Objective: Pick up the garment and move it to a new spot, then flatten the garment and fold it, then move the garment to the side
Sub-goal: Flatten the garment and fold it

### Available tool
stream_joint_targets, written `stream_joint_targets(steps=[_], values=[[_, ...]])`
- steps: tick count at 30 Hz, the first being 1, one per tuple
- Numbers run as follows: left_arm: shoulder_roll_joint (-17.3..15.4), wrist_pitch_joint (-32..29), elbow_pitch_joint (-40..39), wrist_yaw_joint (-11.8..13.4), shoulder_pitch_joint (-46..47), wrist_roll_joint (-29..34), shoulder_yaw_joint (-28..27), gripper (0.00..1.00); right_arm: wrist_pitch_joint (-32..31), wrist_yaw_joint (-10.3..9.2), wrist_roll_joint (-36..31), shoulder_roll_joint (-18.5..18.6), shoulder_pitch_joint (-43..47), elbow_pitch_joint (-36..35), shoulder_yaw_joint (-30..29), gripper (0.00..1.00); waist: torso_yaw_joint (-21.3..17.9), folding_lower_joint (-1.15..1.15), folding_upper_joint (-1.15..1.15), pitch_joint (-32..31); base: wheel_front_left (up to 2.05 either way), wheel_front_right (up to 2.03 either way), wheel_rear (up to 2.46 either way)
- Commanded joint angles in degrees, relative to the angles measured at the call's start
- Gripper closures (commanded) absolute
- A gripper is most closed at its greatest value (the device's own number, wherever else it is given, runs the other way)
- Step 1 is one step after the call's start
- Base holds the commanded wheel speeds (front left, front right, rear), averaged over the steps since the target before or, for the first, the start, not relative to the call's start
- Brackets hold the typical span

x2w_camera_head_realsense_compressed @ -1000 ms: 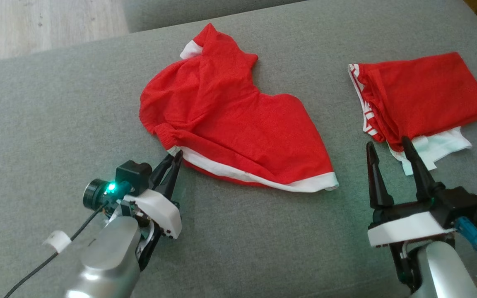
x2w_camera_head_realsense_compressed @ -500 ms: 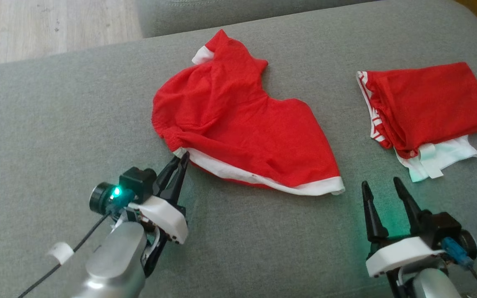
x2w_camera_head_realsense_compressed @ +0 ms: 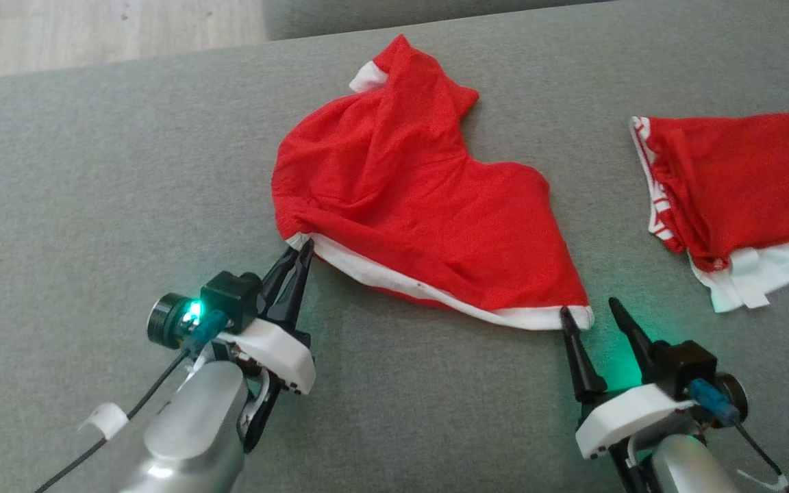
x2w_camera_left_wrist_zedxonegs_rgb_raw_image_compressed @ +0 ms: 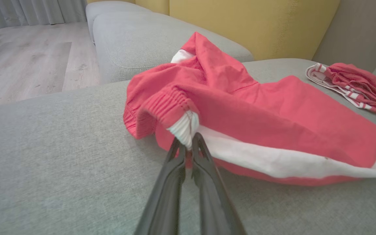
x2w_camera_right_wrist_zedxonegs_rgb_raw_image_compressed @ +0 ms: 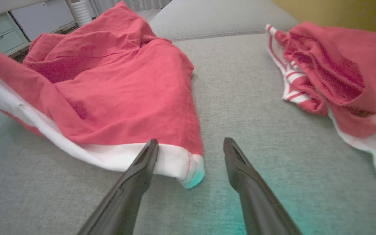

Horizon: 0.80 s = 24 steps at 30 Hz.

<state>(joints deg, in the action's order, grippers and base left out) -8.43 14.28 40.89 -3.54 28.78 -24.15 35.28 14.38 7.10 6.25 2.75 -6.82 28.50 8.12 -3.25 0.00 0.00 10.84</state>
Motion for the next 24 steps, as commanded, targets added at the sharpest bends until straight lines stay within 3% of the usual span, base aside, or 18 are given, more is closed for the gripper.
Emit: stream_joint_targets(steps=[1, 17, 18, 19, 20, 21, 24], values=[[-1.4, 0.7, -1.8, 0.2, 0.5, 0.0, -2.0, 1.00, 0.6, 0.39, -0.3, 0.1, -1.4, -0.9, 1.6, 0.00, 0.7, 0.00, 0.00, 0.0, 0.00, 0.00, 0.00], [-1.1, 0.7, -3.2, 0.4, -1.5, 0.1, -2.9, 1.00, -1.4, 0.39, 2.1, 0.1, -2.3, 5.0, 3.0, 0.00, 2.3, 0.00, 0.00, -1.7, 0.00, 0.00, 0.00], [-1.1, 0.7, -3.2, 0.4, -1.6, 0.1, -2.9, 1.00, -1.3, 0.39, 2.3, 0.1, -2.3, 5.1, 3.1, 0.09, 2.3, 0.00, 0.00, -1.8, 0.00, 0.00, 0.00], [-1.1, 0.7, -3.1, 0.4, -1.7, 0.1, -3.0, 1.00, -1.3, 0.39, 2.5, 0.1, -2.4, 5.1, 3.4, 0.54, 2.3, 0.00, 0.00, -1.9, 0.00, 0.00, 0.00], [-1.1, 0.7, -3.1, 0.4, -1.8, 0.1, -3.0, 1.00, -1.2, 0.39, 2.8, 0.1, -2.5, 5.1, 3.6, 0.88, 2.2, 0.00, 0.00, -2.0, 0.00, 0.00, 0.00], [-1.2, 0.7, -3.1, 0.4, -2.0, 0.2, -3.1, 1.00, -0.9, 0.39, 3.0, 0.1, -2.7, 4.8, 4.2, 1.00, 2.2, 0.00, 0.00, -2.1, 0.00, 0.00, 0.00], [-1.6, 0.7, -3.3, 0.5, -2.3, 0.2, -3.5, 1.00, -0.5, 0.39, 2.7, 0.1, -3.3, 3.9, 4.4, 1.00, 2.1, 0.00, 0.00, -2.6, 0.00, 0.00, 0.00]])
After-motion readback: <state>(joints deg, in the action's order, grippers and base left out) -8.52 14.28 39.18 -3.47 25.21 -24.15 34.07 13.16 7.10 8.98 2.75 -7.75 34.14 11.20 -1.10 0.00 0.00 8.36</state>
